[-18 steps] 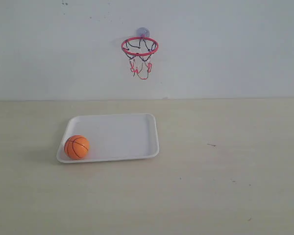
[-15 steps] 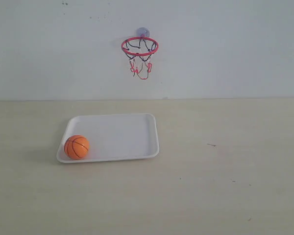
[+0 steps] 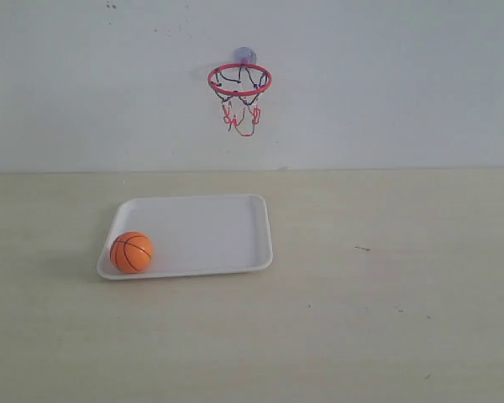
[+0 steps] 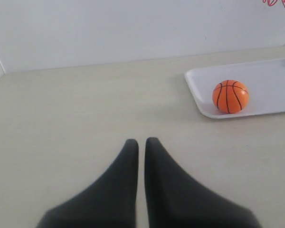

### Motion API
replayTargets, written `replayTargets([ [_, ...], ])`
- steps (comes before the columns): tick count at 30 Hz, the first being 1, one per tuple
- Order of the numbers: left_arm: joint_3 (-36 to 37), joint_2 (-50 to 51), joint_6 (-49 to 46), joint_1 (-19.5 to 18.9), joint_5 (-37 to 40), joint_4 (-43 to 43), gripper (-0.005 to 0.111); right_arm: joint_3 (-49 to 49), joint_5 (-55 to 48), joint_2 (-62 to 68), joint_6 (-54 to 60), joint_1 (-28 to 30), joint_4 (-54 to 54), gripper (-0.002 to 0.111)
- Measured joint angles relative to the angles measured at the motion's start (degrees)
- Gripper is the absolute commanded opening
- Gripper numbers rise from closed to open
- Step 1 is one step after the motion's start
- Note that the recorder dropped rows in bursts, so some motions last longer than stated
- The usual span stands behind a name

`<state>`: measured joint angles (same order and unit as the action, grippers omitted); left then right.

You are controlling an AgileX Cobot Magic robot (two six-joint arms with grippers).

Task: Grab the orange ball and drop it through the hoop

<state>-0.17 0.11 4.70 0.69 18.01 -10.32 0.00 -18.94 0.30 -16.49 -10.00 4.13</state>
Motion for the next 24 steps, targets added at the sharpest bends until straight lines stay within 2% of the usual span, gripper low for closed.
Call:
replayTargets([
  [11,0.00,0.00,-0.37,0.00,0.00,-1.38,0.004,0.00,0.00,0.00,0.00,0.00,0.00,0.001],
  [15,-0.68,0.00,0.65,0.00,-0.58,0.48,0.004,0.00,0.00,0.00,0.00,0.00,0.00,0.001],
  [24,-13.69,0.00,13.95,0.00,-4.39,3.35,0.004,0.00,0.00,0.00,0.00,0.00,0.00,0.001],
])
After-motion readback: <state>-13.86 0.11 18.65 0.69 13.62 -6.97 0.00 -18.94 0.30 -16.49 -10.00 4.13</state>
